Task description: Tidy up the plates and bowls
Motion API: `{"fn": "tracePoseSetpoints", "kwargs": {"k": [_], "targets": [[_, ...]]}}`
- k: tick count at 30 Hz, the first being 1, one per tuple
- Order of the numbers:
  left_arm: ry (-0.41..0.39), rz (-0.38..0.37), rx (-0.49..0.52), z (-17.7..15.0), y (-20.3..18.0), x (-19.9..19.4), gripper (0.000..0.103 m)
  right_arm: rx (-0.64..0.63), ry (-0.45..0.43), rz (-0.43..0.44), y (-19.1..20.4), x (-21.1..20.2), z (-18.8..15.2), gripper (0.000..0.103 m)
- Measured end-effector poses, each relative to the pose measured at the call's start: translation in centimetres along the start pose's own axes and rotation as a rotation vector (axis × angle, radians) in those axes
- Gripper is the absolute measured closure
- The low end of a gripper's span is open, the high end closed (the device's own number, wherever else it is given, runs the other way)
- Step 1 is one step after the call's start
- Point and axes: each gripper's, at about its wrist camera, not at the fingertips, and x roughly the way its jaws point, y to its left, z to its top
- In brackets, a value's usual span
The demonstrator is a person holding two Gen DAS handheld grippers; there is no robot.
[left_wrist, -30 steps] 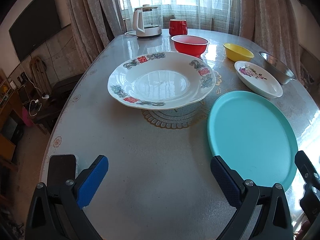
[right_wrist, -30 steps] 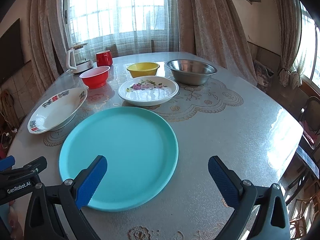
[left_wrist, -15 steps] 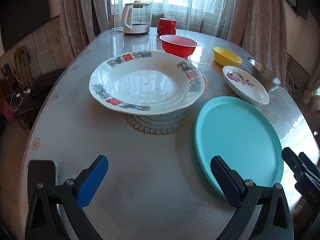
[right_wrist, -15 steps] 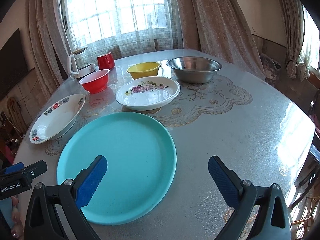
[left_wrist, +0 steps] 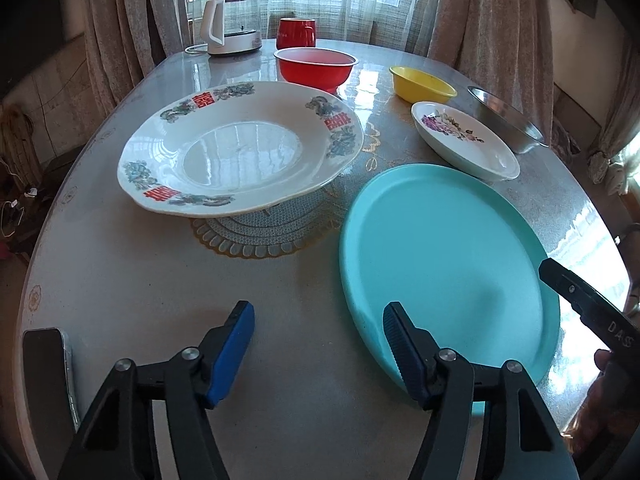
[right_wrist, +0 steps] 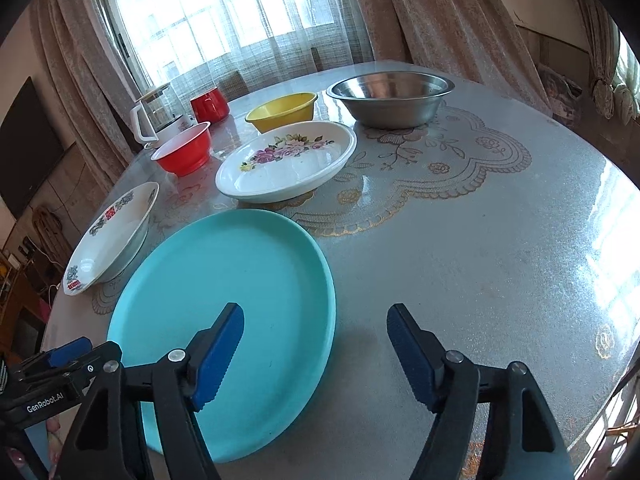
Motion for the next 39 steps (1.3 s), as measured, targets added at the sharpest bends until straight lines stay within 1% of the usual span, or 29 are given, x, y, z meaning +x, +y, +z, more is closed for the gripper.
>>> {"fn": "tracePoseSetpoints", "kwargs": {"k": [1, 2, 3, 4, 5, 7, 8, 9, 10, 11, 12, 14, 16, 18, 21, 25, 39], "targets": [[0.003, -0.010, 0.013, 0.0, -0.2, 0.2, 0.043, -0.001, 0.004, -0.003, 0.0, 0.2, 0.0, 0.033], [-0.004, 0.006, 0.023, 0.0, -0.4, 0.2, 0.045, 0.001, 0.011, -0.006, 0.0, 0.3, 0.0, 0.037], [-0.009, 0.019, 0.031, -0.1, -0.5, 0.2, 0.051, 0.002, 0.016, -0.001, -0.1, 0.5, 0.0, 0.038], [-0.017, 0.010, 0.041, -0.1, -0.7, 0.2, 0.054, -0.005, 0.010, -0.002, 0.0, 0.5, -0.1, 0.040], [-0.022, 0.000, 0.050, -0.1, -0.8, 0.1, 0.060, -0.015, 0.011, -0.007, 0.1, 0.6, -0.1, 0.041], [-0.027, -0.017, 0.064, -0.1, -1.2, 0.1, 0.070, -0.034, 0.013, -0.019, 0.4, 0.6, 0.0, 0.054], [-0.032, -0.027, 0.079, -0.2, -1.4, 0.0, 0.079, -0.039, 0.015, -0.018, 0.4, 0.7, 0.0, 0.060], [-0.038, -0.025, 0.099, -0.3, -1.8, -0.1, 0.084, -0.043, 0.015, -0.018, 0.4, 0.8, 0.1, 0.064], [-0.046, -0.014, 0.119, -0.4, -2.1, -0.1, 0.085, -0.044, 0.018, -0.017, 0.4, 0.8, 0.1, 0.072], [-0.054, 0.001, 0.134, -0.5, -2.4, -0.1, 0.085, -0.046, 0.020, -0.013, 0.4, 0.8, 0.0, 0.076], [-0.061, 0.007, 0.139, -0.6, -2.5, -0.2, 0.085, -0.048, 0.021, -0.008, 0.4, 0.8, 0.0, 0.076], [-0.068, 0.005, 0.138, -0.6, -2.4, -0.2, 0.085, -0.040, 0.019, -0.001, 0.2, 0.8, 0.0, 0.082], [-0.070, 0.004, 0.146, -0.6, -2.4, -0.2, 0.085, -0.012, 0.024, 0.026, -0.5, 0.7, 0.0, 0.084], [-0.068, -0.003, 0.163, -0.7, -2.9, -0.2, 0.085, 0.019, 0.029, 0.052, -1.1, 0.4, -0.1, 0.085], [-0.067, -0.013, 0.196, -0.9, -4.0, -0.2, 0.085, 0.027, 0.021, 0.036, -1.7, 0.0, -0.2, 0.085], [-0.061, -0.050, 0.233, -1.0, -5.9, -0.1, 0.085, 0.073, 0.009, 0.021, -3.6, -0.8, -0.2, 0.085], [-0.023, -0.154, 0.328, 0.2, -13.3, 1.2, 0.085, 0.174, -0.049, -0.100, -10.2, -2.7, 1.1, 0.085]]}}
